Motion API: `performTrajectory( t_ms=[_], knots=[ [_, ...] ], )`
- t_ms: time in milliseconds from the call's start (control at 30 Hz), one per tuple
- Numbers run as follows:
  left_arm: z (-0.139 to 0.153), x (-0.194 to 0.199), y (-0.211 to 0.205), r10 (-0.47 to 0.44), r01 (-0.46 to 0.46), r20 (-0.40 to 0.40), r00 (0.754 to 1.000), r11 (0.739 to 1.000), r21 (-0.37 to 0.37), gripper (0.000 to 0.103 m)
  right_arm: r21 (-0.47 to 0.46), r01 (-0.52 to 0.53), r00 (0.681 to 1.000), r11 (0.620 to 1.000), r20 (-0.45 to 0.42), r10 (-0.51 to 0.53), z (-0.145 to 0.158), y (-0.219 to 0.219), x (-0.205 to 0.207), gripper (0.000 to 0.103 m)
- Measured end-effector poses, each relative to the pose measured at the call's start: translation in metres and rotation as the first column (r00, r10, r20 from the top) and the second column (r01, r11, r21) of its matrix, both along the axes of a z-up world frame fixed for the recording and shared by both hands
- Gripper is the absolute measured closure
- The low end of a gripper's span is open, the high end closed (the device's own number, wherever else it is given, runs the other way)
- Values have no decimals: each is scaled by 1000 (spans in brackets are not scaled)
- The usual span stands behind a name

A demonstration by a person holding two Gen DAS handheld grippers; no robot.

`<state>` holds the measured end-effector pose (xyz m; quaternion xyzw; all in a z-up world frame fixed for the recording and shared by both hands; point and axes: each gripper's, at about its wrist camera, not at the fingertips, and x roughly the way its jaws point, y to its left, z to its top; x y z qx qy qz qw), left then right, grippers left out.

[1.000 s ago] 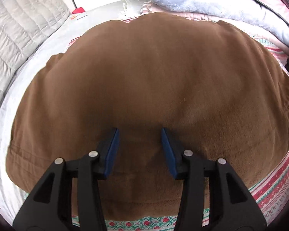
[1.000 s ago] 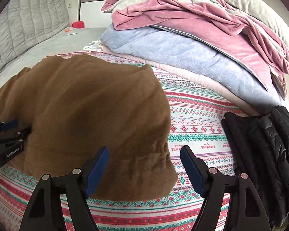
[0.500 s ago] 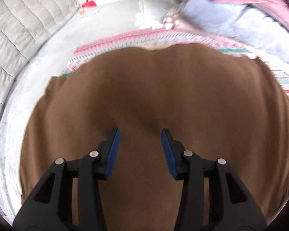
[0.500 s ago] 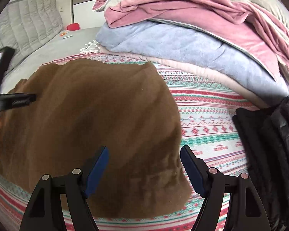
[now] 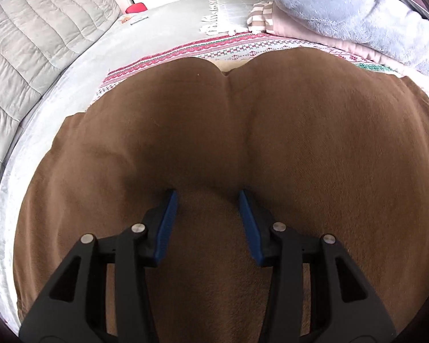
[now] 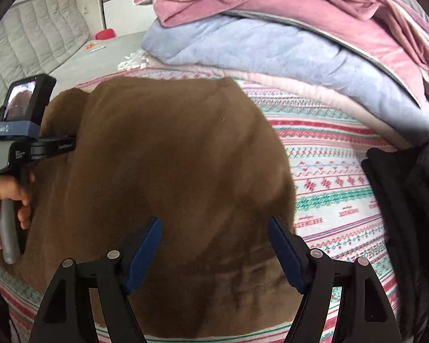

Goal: Fold large clothes
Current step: 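Grasp one side edge of the coat with the right gripper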

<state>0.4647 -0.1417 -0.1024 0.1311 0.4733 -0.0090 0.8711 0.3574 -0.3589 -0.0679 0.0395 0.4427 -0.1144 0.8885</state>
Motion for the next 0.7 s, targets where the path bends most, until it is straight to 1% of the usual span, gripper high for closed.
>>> performTrajectory(
  t_ms=[167, 300, 467, 600, 667, 700],
  knots=[
    [-1, 0, 0, -3, 3, 8, 1000, 1000, 0, 56, -7, 30, 999, 1000, 15, -30, 4, -4, -6, 25],
    [-2, -1, 1, -7, 7, 14, 1000, 1000, -1, 56, -72, 32, 999, 997, 27, -30, 8, -1, -10, 25],
    [-2, -1, 0, -7, 7, 15, 1000, 1000, 0, 56, -113, 23, 999, 993, 46, -18, 12, 2, -17, 25],
    [-1, -1, 1, -7, 7, 17, 1000, 1000, -4, 56, -147, 35, 999, 988, 27, -31, 5, -1, -27, 25],
    [-2, -1, 0, -9, 9, 20, 1000, 1000, -6, 56, -140, 28, 1000, 990, 2, -28, -3, -4, -35, 25],
    [-1, -1, 0, -9, 10, 20, 1000, 1000, -8, 56, -75, 25, 999, 997, -19, -27, -9, -10, -41, 24]
  ],
)
